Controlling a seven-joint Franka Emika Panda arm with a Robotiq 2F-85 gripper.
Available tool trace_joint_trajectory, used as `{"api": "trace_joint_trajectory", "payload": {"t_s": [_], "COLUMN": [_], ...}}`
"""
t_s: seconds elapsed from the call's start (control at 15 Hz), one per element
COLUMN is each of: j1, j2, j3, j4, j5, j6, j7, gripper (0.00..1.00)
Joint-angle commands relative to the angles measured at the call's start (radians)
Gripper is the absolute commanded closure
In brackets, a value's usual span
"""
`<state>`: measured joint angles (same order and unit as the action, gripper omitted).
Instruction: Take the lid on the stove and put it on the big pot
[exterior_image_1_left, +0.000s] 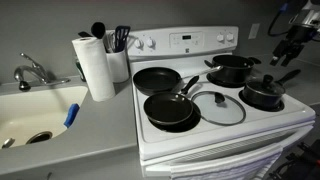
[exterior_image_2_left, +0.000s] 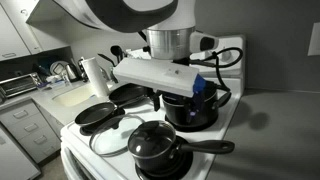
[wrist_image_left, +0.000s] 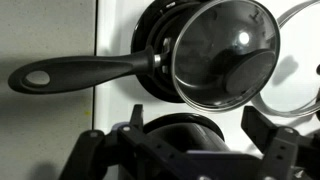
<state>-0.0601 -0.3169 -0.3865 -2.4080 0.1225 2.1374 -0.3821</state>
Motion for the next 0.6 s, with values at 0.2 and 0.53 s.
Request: {"api": "trace_joint_trajectory", "payload": {"t_s": [0.2,0.53], "j1": [-0.022,0.016], "j2": [0.017,0.054], "j3": [0.057,0.103], "j4": [0.021,0.067], "j5": [0.027,0.049], "j6": [-0.01,-0.016], "j7": [-0.011,-0.066], "gripper": [0.0,0.0]}}
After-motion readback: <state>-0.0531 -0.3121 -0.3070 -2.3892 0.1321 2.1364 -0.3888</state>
